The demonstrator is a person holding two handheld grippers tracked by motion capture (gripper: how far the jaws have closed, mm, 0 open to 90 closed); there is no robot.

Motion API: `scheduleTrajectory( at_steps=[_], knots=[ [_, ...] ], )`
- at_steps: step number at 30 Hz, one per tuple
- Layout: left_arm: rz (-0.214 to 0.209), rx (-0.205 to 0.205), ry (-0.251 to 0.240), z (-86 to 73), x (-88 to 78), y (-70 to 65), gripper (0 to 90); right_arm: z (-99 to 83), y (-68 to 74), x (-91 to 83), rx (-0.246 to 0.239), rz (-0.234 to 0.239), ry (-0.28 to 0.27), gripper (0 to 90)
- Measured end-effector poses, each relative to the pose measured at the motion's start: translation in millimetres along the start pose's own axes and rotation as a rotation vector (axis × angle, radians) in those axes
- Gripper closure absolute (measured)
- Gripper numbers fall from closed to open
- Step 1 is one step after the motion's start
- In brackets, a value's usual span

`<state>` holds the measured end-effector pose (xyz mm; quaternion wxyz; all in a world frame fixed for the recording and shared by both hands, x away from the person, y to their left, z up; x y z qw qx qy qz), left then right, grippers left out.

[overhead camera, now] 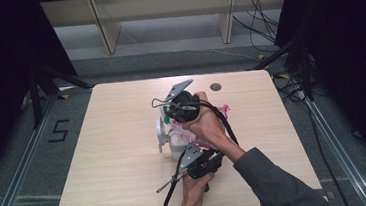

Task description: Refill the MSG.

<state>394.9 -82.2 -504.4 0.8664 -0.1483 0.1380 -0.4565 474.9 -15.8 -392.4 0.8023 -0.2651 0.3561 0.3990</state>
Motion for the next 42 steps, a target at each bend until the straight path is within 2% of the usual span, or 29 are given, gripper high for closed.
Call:
scheduleTrajectory(
  at_steps=[2,3,4,5,10,12,16,18,19,20,22,23,24,25,26,27,28,30,31,32,33,34,36,37,38,39,41,42],
  knots=[
    [-0.004,0.004,0.002,0.2,-0.2,-0.5,75.9,-0.3,-0.2,-1.1,0.015,-0.005,0.008,90.0],
    [-0.005,0.005,0.003,0.2,-0.1,-0.7,75.8,-0.3,-0.3,-0.7,-0.004,0.002,0.009,90.0],
    [-0.005,0.004,0.004,-0.2,0.0,-0.5,75.8,-1.6,-2.0,-0.7,-0.010,-0.011,0.021,90.0],
    [-0.005,0.002,0.003,-0.2,0.1,-0.4,75.9,-1.5,0.4,-0.2,0.008,-0.003,0.021,90.0],
    [-0.006,0.003,0.000,0.5,-0.5,-0.5,75.8,-0.4,0.2,-0.7,-0.004,0.005,0.012,90.0],
    [-0.004,0.002,-0.001,0.6,-0.5,-0.4,75.8,-1.2,-0.7,0.2,-0.010,-0.009,0.025,90.0],
    [0.005,0.002,-0.002,1.3,-1.8,0.1,75.8,1.5,0.1,-0.4,0.000,0.002,-0.003,90.0],
    [0.004,0.002,-0.003,0.8,-0.9,-0.2,75.8,0.6,0.4,0.9,-0.003,-0.004,0.006,90.0],
    [-0.002,0.003,-0.003,0.6,-0.5,-0.5,75.8,-1.1,0.4,0.6,0.003,-0.007,0.028,90.0],
    [-0.002,0.003,-0.002,0.7,-0.7,-0.1,75.8,0.0,-0.9,1.2,-0.009,-0.011,0.017,90.0],
    [-0.001,0.006,-0.001,1.2,-1.3,0.4,75.8,1.9,-0.8,0.0,0.001,0.003,-0.006,90.0],
    [-0.004,0.006,-0.001,1.2,-1.2,0.2,75.8,1.5,-1.3,-0.7,-0.005,0.007,0.001,90.0],
    [-0.006,0.003,-0.001,1.0,-0.8,-0.4,75.7,1.0,-0.4,0.1,0.005,0.006,0.004,90.0],
    [-0.005,0.002,-0.001,0.7,-0.6,-0.6,75.7,-1.4,1.4,0.7,0.026,0.005,0.032,90.0],
    [-0.005,0.002,-0.002,0.7,-0.7,-0.4,75.7,-0.7,-1.4,1.8,-0.008,-0.013,0.023,90.0],
    [-0.001,0.005,-0.001,1.0,-1.1,0.4,75.8,-0.9,-0.4,0.4,0.011,-0.002,0.032,90.0],
    [0.025,0.011,0.023,0.0,-3.3,2.0,75.8,0.4,0.8,0.4,0.021,0.014,0.014,90.0],
    [0.022,0.004,0.018,0.2,-2.8,1.5,75.8,1.7,-2.7,0.2,-0.018,-0.001,-0.003,90.0],
    [0.015,0.001,0.016,0.0,-2.1,0.4,75.8,1.6,-0.7,1.6,0.001,0.002,-0.002,90.0],
    [-0.002,0.001,-0.001,0.7,-1.0,-0.1,75.8,-0.7,-1.7,2.3,-0.021,-0.013,0.026,90.0],
    [0.024,0.003,0.021,0.0,-2.9,1.2,75.8,-0.5,-0.4,2.9,-0.010,-0.011,0.024,90.0],
    [0.023,0.004,0.019,0.3,-3.3,1.7,75.7,-0.3,-0.2,1.4,0.002,-0.004,0.029,90.0],
    [-0.004,-0.001,-0.004,1.4,-1.8,0.9,75.8,1.4,-0.4,1.6,-0.003,0.005,0.009,90.0],
    [0.004,0.000,0.002,0.9,-1.8,1.0,75.7,1.5,0.7,2.8,0.006,0.005,0.004,90.0],
    [0.022,-0.001,0.018,0.1,-2.9,1.6,75.8,-0.4,0.1,2.7,0.000,-0.006,0.030,90.0],
    [-0.003,-0.001,-0.004,1.3,-1.6,1.0,75.7,0.1,-1.1,2.8,-0.018,-0.009,0.027,90.0],
    [-0.003,0.001,-0.005,1.9,-2.5,1.4,75.8,1.2,1.0,1.6,0.016,0.002,0.016,90.0],
    [-0.006,-0.002,-0.006,1.9,-2.4,1.1,75.8,2.2,-1.1,2.0,-0.012,0.002,0.005,90.0]
  ],
)
Point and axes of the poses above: each handheld gripper's, and its own axes: x roughly forward along the jaws, z roughly out of its top, y roughly to its left, the point moved 7 cm from there along x, roughly forward along the jaws, and after that the axes turned 7 degrees about y, right-handed, at the moved point
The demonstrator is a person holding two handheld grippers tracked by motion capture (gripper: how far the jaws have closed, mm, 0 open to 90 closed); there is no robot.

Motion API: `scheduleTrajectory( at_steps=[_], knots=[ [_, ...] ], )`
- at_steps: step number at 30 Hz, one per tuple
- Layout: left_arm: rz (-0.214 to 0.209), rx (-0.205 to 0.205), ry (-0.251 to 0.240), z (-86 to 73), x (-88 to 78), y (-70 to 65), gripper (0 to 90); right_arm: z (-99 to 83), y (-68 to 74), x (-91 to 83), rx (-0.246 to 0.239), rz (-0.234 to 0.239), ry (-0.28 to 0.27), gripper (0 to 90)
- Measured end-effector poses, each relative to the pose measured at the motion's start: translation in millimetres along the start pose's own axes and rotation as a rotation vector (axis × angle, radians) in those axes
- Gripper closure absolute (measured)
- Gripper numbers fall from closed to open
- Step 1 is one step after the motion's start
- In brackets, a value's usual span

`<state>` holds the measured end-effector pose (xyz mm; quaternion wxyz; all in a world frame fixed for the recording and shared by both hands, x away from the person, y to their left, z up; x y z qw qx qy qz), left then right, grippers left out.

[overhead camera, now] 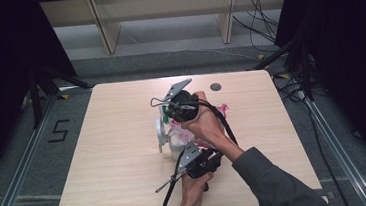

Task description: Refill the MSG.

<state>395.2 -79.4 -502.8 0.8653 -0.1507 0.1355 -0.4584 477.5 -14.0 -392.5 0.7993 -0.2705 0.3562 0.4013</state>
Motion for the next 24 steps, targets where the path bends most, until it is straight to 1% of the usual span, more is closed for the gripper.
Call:
scheduleTrajectory(
  at_steps=[1,2,3,4,5,6,7,8,9,10,11,12,13,14,15,16,17,18,19,20,21,22,23,24],
  knots=[
    [-0.003,-0.004,-0.001,-0.1,0.4,-0.6,75.8,-0.6,3.7,1.3,0.036,0.006,0.002,90.0],
    [-0.002,-0.004,-0.003,-0.1,0.5,-0.7,75.8,-1.4,2.4,2.2,0.010,-0.008,0.014,90.0],
    [-0.001,-0.004,-0.004,0.1,0.3,-0.5,75.8,-1.7,1.9,2.6,-0.006,-0.013,0.023,90.0],
    [0.000,-0.002,-0.004,0.4,-0.2,-0.2,75.8,-1.3,1.9,1.8,-0.008,-0.007,0.024,90.0],
    [-0.002,-0.003,-0.004,0.7,-0.6,-0.3,75.8,-0.5,3.1,1.9,0.012,-0.004,0.014,90.0],
    [-0.003,-0.003,-0.003,0.6,-0.6,-0.4,75.8,-0.7,4.5,2.2,0.029,0.006,0.017,90.0],
    [-0.004,-0.004,-0.005,0.5,-0.2,-0.9,75.8,-0.4,3.4,3.1,0.011,-0.003,0.011,90.0],
    [-0.005,-0.003,-0.006,0.5,-0.2,-0.9,75.8,-1.7,1.5,3.3,-0.015,-0.011,0.029,90.0],
    [-0.004,-0.001,-0.004,0.4,-0.3,-0.4,75.8,-1.2,5.0,4.4,0.011,-0.002,0.025,90.0],
    [-0.002,-0.003,-0.004,0.6,-0.5,-0.4,75.8,-0.5,4.3,4.4,0.001,-0.005,0.018,90.0],
    [-0.003,-0.003,-0.004,0.9,-0.8,-0.7,75.8,-2.3,3.7,3.0,0.012,-0.007,0.040,90.0],
    [0.007,0.000,-0.005,1.3,-1.3,-0.5,75.7,-1.9,4.1,3.1,0.018,-0.004,0.036,90.0],
    [0.006,0.002,0.003,1.2,-1.7,-1.3,75.7,-2.1,4.9,3.5,0.036,0.010,0.042,90.0],
    [0.016,0.003,0.008,1.0,-2.2,-0.7,75.7,-0.9,3.6,5.2,-0.002,-0.010,0.021,90.0],
    [0.009,0.001,-0.007,1.6,-1.5,-0.3,75.7,-0.2,3.9,5.2,-0.003,-0.006,0.016,90.0],
    [0.001,0.001,-0.007,1.8,-1.5,-0.8,75.8,-1.2,3.3,4.1,0.000,-0.012,0.025,90.0],
    [0.001,0.004,-0.007,2.3,-2.0,-1.1,75.8,-1.8,5.7,1.3,0.044,0.008,0.045,90.0],
    [0.007,0.007,-0.001,2.3,-2.7,-1.2,75.8,0.7,3.3,2.5,0.009,0.002,0.004,90.0],
    [0.031,0.021,0.027,0.8,-4.3,0.6,75.7,-0.1,4.2,1.2,0.026,0.014,0.020,90.0],
    [0.023,0.011,0.022,0.9,-3.0,-1.0,75.7,-0.4,5.5,2.4,0.039,0.021,0.022,90.0],
    [0.032,0.063,0.072,-2.4,-5.2,2.9,75.7,-1.5,4.5,2.9,0.030,0.008,0.035,90.0],
    [0.031,0.058,0.067,-2.0,-4.9,2.5,75.7,-2.6,5.2,3.9,0.038,0.008,0.049,90.0],
    [0.034,0.062,0.065,-1.4,-5.3,2.9,75.7,-1.4,1.9,5.1,-0.013,-0.016,0.027,90.0],
    [0.037,0.062,0.062,-0.9,-5.5,3.1,75.7,-1.2,2.9,4.3,0.007,-0.007,0.028,90.0]
  ],
)
Point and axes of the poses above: each handheld gripper's, and its own axes: x roughly forward along the jaws, z roughly out of its top, y roughly to its left, the point moved 7 cm from there along x, roughly forward along the jaws, and after that the axes turned 7 degrees about y, right-handed, at the moved point
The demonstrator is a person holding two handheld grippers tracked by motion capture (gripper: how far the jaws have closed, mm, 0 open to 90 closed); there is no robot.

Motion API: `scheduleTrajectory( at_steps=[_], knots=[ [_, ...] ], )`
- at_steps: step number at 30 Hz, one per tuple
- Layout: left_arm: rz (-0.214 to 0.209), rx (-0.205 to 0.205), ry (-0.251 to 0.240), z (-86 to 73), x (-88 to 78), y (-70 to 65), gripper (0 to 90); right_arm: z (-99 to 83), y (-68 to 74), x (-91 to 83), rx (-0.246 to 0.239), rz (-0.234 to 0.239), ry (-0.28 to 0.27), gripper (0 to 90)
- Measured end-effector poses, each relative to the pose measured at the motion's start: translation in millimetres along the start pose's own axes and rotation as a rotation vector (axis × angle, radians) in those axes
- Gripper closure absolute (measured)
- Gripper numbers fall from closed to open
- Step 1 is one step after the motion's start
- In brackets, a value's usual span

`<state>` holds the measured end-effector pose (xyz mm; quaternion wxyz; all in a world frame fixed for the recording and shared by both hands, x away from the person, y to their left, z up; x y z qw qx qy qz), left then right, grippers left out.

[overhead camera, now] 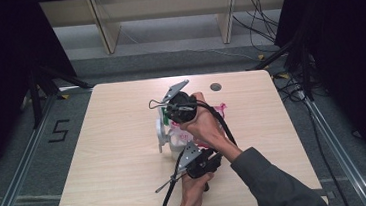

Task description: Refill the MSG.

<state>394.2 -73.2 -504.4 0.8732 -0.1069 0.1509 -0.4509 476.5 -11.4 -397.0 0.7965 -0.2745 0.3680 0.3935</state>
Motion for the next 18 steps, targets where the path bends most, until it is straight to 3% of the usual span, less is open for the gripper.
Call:
scheduleTrajectory(
  at_steps=[2,4,6,7,11,12,13,14,17,18],
  knots=[
    [-0.004,0.000,0.001,-0.2,-0.2,0.1,75.7,0.0,0.9,-1.1,0.017,0.009,0.008,90.0],
    [-0.025,-0.004,-0.022,0.6,1.4,-0.9,75.7,0.6,-0.5,0.6,-0.020,-0.008,-0.007,90.0],
    [0.000,0.001,0.002,-0.4,0.1,0.0,75.8,0.2,-0.7,-0.9,-0.011,0.000,-0.001,90.0],
    [-0.001,0.002,0.001,-0.5,0.2,-0.1,75.7,0.0,0.3,-1.5,0.013,0.007,0.006,90.0],
    [0.000,0.001,0.000,-0.1,0.3,-0.1,75.8,-0.3,0.1,-2.2,0.012,0.005,0.009,90.0],
    [0.001,0.001,0.001,0.0,0.2,-0.2,75.8,0.0,3.8,-2.4,0.055,0.020,0.006,90.0],
    [0.001,0.001,0.000,0.0,0.3,-0.3,75.8,0.4,5.6,-2.9,0.067,0.037,0.002,90.0],
    [0.002,0.001,-0.001,0.0,0.5,-0.4,75.8,1.1,1.9,-2.3,0.029,0.017,-0.009,90.0],
    [-0.002,0.001,0.000,-0.1,0.3,-1.3,75.7,-0.1,-1.2,-1.3,-0.016,-0.007,-0.011,90.0],
    [0.000,0.003,0.000,-0.1,0.3,-1.1,75.8,-1.0,0.7,-2.7,0.011,0.001,0.010,90.0]
  ],
)
Point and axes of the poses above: each handheld gripper's, and its own axes: x roughly forward along the jaws, z roughly out of its top, y roughly to its left, the point moved 7 cm from there along x, roughly forward along the jaws, and after that the axes turned 7 degrees about y, right-handed, at the moved point
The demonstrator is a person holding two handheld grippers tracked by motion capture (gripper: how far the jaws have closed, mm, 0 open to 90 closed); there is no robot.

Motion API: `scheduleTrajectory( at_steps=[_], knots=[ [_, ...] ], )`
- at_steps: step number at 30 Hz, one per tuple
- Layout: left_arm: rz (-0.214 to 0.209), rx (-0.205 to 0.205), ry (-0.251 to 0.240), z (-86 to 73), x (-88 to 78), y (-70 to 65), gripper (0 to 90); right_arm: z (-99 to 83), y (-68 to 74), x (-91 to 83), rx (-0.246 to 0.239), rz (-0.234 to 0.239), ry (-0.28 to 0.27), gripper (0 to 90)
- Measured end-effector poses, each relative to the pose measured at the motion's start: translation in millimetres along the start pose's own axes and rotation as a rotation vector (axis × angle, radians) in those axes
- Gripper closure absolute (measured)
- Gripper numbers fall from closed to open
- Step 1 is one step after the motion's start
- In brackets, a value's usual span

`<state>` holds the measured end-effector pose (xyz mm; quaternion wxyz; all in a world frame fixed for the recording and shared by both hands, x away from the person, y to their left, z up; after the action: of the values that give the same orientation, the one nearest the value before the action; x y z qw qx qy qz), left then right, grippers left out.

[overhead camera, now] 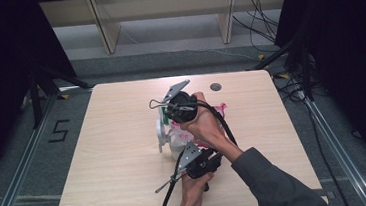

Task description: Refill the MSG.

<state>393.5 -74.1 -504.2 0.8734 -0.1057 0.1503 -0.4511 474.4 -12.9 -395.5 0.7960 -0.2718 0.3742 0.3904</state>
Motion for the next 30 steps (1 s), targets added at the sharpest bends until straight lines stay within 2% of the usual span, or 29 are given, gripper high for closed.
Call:
scheduleTrajectory(
  at_steps=[1,4,5,7,8,9,10,13,16,17,18,19,20,21,23,25,27,29,30],
  knots=[
    [0.002,0.001,0.000,0.1,-0.1,0.2,75.8,1.7,0.3,1.2,-0.027,0.005,-0.025,90.0],
    [0.004,0.001,0.000,0.6,-0.6,0.1,75.8,1.2,0.9,-1.3,0.007,0.014,-0.017,90.0],
    [0.004,0.000,0.000,0.5,-0.4,0.1,75.8,2.1,-0.2,-1.1,-0.010,0.011,-0.028,90.0],
    [-0.003,0.000,-0.001,-0.1,0.4,0.1,75.8,1.0,1.9,-0.4,0.023,0.018,-0.012,90.0],
    [-0.003,-0.008,0.005,-0.9,0.3,-0.2,75.8,-0.8,0.7,0.5,0.012,0.001,0.003,90.0],
    [-0.002,-0.010,0.003,-0.8,0.4,-0.2,75.9,-0.9,1.0,1.4,0.003,0.006,0.009,90.0],
    [0.000,-0.002,-0.002,-0.3,0.3,0.5,75.8,-1.1,2.1,1.1,0.017,0.014,0.016,90.0],
    [0.001,0.001,-0.004,1.0,-0.6,0.1,75.8,1.8,-0.8,0.7,-0.013,0.000,-0.029,90.0],
    [-0.005,-0.008,-0.001,0.1,-0.1,-0.8,75.8,-0.9,1.0,1.9,-0.003,0.001,0.009,90.0],
    [-0.006,-0.009,-0.003,0.3,-0.2,-0.6,75.8,-0.4,1.1,4.0,-0.003,0.001,-0.005,90.0],
    [-0.005,-0.010,-0.003,0.6,-0.7,-0.8,75.8,-0.9,3.3,3.5,0.028,0.005,0.001,90.0],
    [0.007,-0.002,-0.004,1.0,-1.3,0.4,75.8,-0.4,1.2,1.9,0.003,0.002,0.004,90.0],
    [-0.002,0.000,-0.009,2.1,-1.1,-0.3,75.7,0.7,0.1,2.2,-0.018,-0.004,-0.018,90.0],
    [0.008,0.000,-0.010,2.1,-1.6,0.4,75.8,1.7,0.9,0.1,-0.023,0.012,-0.026,90.0],
    [-0.007,0.001,-0.005,1.0,-0.4,0.2,75.9,1.6,1.5,-0.5,-0.014,0.011,-0.021,90.0],
    [-0.004,-0.008,0.002,-0.3,0.3,-0.3,75.8,-0.3,-0.7,4.0,-0.032,-0.015,-0.014,90.0],
    [-0.003,-0.004,0.000,-0.2,0.3,0.5,75.8,-1.6,-1.1,4.9,-0.022,-0.008,0.001,90.0],
    [0.000,-0.001,-0.002,0.7,-0.3,0.1,75.8,-0.5,-2.5,3.3,-0.024,-0.005,-0.013,90.0],
    [0.011,0.002,-0.005,1.4,-1.1,0.5,75.8,0.1,-0.2,2.8,0.000,0.005,-0.018,90.0]
  ],
)
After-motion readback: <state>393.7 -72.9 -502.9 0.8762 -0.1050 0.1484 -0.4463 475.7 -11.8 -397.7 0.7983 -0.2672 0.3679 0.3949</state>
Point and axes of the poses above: each handheld gripper's, and its own axes: x roughly forward along the jaws, z roughly out of its top, y roughly to its left, the point moved 7 cm from there along x, roughly forward along the jaws, and after that the axes turned 7 degrees about y, right-handed, at the moved point
